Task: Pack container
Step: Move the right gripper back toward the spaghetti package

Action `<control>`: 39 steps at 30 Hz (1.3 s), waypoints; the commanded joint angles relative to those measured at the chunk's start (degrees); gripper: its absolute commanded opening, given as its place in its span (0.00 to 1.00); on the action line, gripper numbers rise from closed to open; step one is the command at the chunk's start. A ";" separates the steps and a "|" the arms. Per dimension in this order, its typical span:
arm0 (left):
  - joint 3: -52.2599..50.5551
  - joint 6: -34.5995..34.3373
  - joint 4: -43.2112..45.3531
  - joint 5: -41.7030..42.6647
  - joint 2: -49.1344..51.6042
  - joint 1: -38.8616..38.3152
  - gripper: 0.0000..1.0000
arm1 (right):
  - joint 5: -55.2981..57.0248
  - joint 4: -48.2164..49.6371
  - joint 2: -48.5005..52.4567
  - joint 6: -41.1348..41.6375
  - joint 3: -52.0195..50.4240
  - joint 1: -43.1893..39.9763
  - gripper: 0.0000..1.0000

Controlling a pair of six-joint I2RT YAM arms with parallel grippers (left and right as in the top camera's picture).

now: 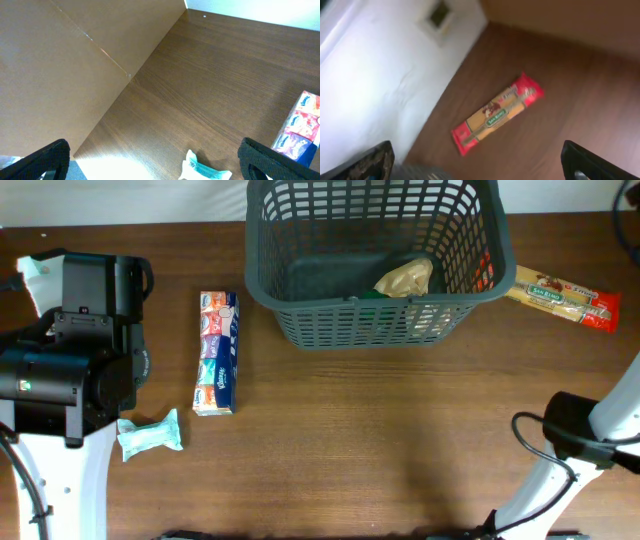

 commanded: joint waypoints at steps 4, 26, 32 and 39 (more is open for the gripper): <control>0.02 0.46 0.00 -0.42 0.11 0.24 1.00 | -2.91 5.75 6.95 26.18 -18.12 -4.66 0.99; 0.02 0.46 0.00 -0.42 0.11 0.24 1.00 | -10.47 11.15 12.02 26.71 -33.73 -5.68 0.99; 0.02 0.46 0.00 -0.42 0.11 0.24 1.00 | -13.40 18.45 14.21 23.61 -33.73 -5.68 0.99; 0.02 0.46 0.00 -0.42 0.11 0.24 1.00 | -12.31 24.46 14.47 23.65 -33.73 -5.70 0.99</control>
